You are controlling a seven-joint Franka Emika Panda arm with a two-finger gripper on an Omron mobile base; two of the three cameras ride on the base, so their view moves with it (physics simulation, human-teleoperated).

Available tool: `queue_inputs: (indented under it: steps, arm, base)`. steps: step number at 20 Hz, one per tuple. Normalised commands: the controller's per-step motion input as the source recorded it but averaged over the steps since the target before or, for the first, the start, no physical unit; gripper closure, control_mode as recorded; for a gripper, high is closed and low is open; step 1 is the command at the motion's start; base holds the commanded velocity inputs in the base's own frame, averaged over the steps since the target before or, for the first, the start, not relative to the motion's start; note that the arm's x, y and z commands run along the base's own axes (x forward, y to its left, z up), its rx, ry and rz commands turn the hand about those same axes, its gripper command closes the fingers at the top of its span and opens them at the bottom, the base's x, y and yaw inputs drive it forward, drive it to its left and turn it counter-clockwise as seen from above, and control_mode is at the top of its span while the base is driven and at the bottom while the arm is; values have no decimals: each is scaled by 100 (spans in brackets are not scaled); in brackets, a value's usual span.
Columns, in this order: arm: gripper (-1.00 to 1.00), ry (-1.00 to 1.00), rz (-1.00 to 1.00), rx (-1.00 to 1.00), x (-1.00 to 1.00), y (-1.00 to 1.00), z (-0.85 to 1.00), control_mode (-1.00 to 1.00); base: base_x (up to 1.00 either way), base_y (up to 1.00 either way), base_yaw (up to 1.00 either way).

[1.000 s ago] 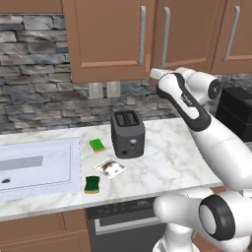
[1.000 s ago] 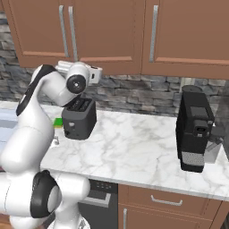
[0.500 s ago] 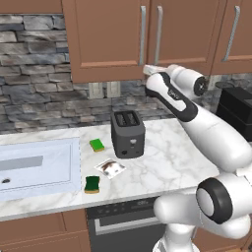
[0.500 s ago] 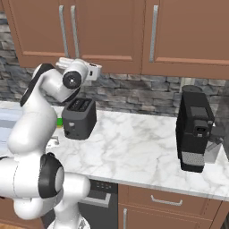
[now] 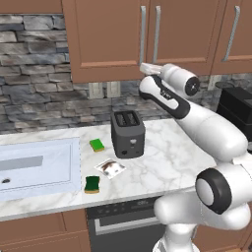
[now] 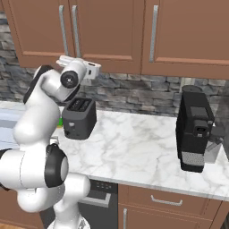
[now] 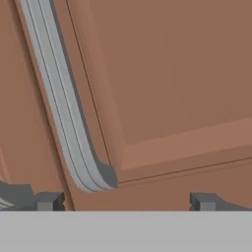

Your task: Open the cabinet. Pick the sponge and place it next to the sink. Then close the cabinet.

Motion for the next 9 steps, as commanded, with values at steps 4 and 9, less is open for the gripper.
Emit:
queue_inputs:
  steps: [4,9]
  arm:
    - [-100,0,0,0,20,10,0,-100]
    - [-100,0,0,0,16,2,0,-100]
  base:
    - [0,0,0]
    - [0,0,0]
